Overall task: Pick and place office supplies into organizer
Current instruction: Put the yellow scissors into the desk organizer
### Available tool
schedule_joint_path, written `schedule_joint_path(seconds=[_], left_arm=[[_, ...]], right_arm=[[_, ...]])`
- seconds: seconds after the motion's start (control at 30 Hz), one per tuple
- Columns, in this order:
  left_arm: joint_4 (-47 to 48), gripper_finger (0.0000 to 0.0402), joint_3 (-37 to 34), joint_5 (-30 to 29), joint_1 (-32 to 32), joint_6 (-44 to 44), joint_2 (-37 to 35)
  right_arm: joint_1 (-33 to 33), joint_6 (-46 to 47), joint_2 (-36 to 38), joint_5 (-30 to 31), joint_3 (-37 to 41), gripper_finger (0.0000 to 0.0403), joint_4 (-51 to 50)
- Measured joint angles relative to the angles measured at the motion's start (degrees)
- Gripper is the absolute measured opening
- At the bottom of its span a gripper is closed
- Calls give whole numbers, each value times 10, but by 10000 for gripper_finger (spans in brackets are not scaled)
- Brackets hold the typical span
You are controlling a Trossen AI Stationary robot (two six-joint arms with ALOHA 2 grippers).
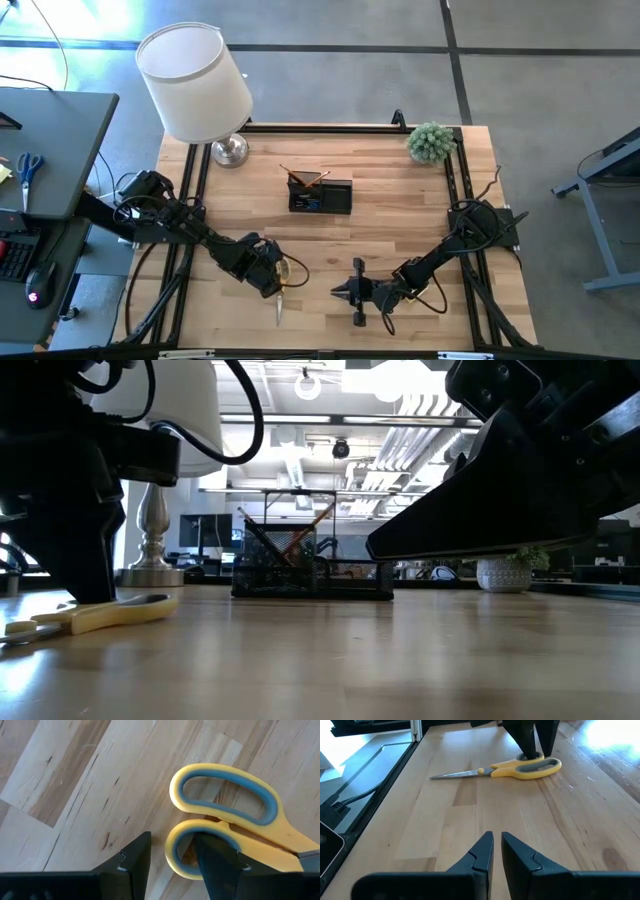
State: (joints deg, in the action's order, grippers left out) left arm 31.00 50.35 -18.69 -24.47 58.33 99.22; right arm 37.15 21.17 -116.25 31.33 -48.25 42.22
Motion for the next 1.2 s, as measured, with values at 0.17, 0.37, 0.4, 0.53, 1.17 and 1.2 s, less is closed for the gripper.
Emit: schedule_joint_path(seconds=[0.17, 0.37, 0.4, 0.53, 1.17, 1.2], left_arm=[[0, 135, 0, -3, 0, -11, 0], [0, 71, 0, -8, 1, -16, 1], [0, 57, 0, -9, 1, -17, 1], [0, 12, 0, -11, 2, -20, 0], [21, 8, 58, -37, -2, -89, 1], [25, 5, 63, -43, -5, -90, 1]], right_arm=[[0, 0, 0, 1, 0, 32, 0], [0, 0, 0, 1, 0, 32, 0], [0, 0, 0, 1, 0, 32, 0], [0, 0, 0, 1, 0, 32, 0], [0, 11, 0, 1, 0, 32, 0], [0, 13, 0, 1, 0, 32, 0]])
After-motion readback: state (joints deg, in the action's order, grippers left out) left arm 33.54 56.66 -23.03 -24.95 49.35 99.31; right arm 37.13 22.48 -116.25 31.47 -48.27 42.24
